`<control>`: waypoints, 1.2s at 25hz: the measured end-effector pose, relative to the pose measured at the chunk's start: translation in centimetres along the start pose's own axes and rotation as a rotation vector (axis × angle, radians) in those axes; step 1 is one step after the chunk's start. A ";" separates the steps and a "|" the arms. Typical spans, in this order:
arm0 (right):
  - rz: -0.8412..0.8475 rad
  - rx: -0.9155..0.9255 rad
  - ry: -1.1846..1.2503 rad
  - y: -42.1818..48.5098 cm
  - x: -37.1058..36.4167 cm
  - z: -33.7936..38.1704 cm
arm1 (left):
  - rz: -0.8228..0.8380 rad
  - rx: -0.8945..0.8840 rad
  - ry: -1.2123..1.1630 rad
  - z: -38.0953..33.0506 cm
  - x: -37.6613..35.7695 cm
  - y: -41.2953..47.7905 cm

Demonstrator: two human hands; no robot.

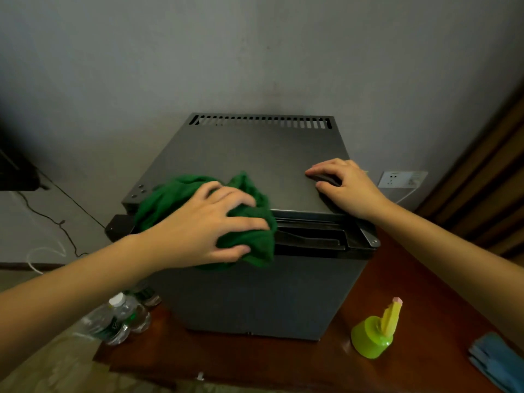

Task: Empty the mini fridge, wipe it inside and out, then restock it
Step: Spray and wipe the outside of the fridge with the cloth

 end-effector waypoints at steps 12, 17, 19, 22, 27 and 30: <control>-0.009 0.000 0.049 0.2 -0.1 0.1 | -0.438 0.453 -0.158 -11.5 1.7 8.2; -0.008 -0.003 0.035 0.0 0.0 0.0 | -0.590 0.313 -0.033 -11.1 0.4 6.0; -0.006 -0.003 0.013 0.0 0.0 0.0 | -0.628 0.367 0.030 -7.3 -1.0 2.0; -0.012 0.000 0.031 0.0 0.1 0.0 | -0.637 0.575 0.018 -1.8 -2.4 -3.9; -0.004 -0.014 0.034 0.0 0.0 0.0 | -0.652 0.829 -0.129 -4.2 -1.5 -1.2; -0.006 -0.012 0.030 0.2 -0.1 -0.1 | -0.673 0.593 -0.155 -10.1 0.2 5.0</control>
Point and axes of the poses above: each hand's wrist, its own y-axis towards the middle knuckle, its own x-axis out of the back of the hand, z = x × y, the point moved 6 cm from there along y, towards the middle knuckle, and after that the axes turned 14 degrees about z, right-handed, at the moved point
